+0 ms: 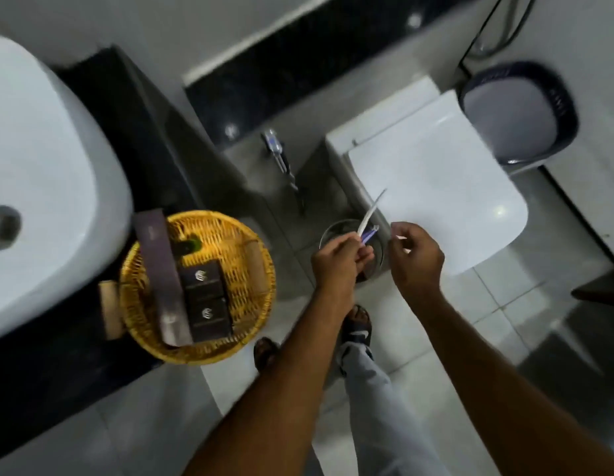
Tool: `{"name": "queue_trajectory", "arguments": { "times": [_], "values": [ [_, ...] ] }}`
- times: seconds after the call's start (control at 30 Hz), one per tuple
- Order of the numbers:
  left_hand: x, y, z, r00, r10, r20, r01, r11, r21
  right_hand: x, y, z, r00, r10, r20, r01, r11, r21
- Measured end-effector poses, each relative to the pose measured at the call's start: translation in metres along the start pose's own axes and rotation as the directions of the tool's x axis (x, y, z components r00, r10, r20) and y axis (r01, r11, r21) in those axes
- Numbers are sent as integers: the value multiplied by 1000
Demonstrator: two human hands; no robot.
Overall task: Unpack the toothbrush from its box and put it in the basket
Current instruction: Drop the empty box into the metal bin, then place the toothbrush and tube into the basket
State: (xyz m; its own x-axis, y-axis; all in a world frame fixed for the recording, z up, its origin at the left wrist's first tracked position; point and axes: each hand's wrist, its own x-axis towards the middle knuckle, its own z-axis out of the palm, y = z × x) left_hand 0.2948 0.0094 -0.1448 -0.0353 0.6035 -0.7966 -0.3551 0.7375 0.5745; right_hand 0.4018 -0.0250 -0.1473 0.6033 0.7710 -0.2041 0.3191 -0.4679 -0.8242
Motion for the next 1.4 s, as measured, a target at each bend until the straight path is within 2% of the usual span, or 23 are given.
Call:
{"name": "queue_trajectory", "arguments": {
  "times": [0.07, 0.17, 0.3, 0.37, 0.47, 0.57, 0.67, 0.77, 0.87, 0.93, 1.0, 1.07, 1.1, 1.17, 1.2, 1.27, 1.3, 1.4],
  "values": [
    [-32, 34, 3, 994, 87, 60, -87, 996, 9, -5, -52, -13, 992, -113, -57, 115, 993, 40],
    [-73, 88, -7, 969, 206, 137, -213, 976, 38, -14, -125, -22, 949, -306, -73, 308, 951, 11],
    [-113, 173, -44, 902, 378, 210, -400, 914, 71, -32, -222, -18, 863, -502, 53, 505, 858, -98],
    [-131, 220, -72, 847, 464, 258, -504, 856, 115, -45, -268, -12, 767, -616, 179, 639, 760, -117],
    [-154, 281, -116, 772, 550, 317, -624, 751, 216, -66, -327, 2, 577, -738, 351, 813, 559, -161],
    [-172, 327, -162, 730, 580, 360, -673, 701, 235, -94, -376, 19, 412, -784, 465, 910, 330, -251],
    [-185, 355, -201, 727, 560, 396, -678, 677, 288, -115, -407, 37, 277, -785, 555, 949, 134, -284],
    [-191, 369, -228, 752, 517, 410, -648, 695, 312, -128, -422, 54, 197, -757, 623, 949, -13, -316],
    [-188, 375, -243, 803, 448, 394, -567, 778, 270, -136, -423, 63, 176, -725, 666, 935, -88, -342],
    [-185, 378, -248, 845, 426, 324, -496, 850, 176, -137, -417, 66, 194, -759, 621, 925, -68, -373],
    [-179, 378, -254, 869, 418, 266, -448, 892, 62, -134, -409, 67, 306, -795, 523, 903, 69, -423],
    [-173, 374, -258, 890, 405, 208, -407, 913, -38, -127, -398, 68, 503, -747, 434, 836, 296, -462],
    [-171, 370, -260, 896, 407, 178, -400, 914, -73, -125, -392, 69, 623, -685, 378, 770, 452, -451],
    [-163, 359, -262, 896, 422, 141, -412, 906, -96, -120, -376, 72, 836, -465, 292, 541, 786, -300],
    [-159, 353, -263, 893, 427, 141, -416, 904, -100, -117, -366, 73, 901, -337, 273, 395, 898, -192],
    [-153, 339, -263, 895, 419, 154, -399, 906, -144, -115, -345, 76, 954, -95, 284, 120, 990, -70],
    [-149, 331, -262, 901, 404, 158, -379, 910, -168, -113, -330, 78, 955, -3, 296, 30, 996, -89],
    [-139, 304, -261, 930, 348, 116, -324, 928, -186, -111, -288, 82, 939, 177, 296, -95, 958, -272]
  ]
}}
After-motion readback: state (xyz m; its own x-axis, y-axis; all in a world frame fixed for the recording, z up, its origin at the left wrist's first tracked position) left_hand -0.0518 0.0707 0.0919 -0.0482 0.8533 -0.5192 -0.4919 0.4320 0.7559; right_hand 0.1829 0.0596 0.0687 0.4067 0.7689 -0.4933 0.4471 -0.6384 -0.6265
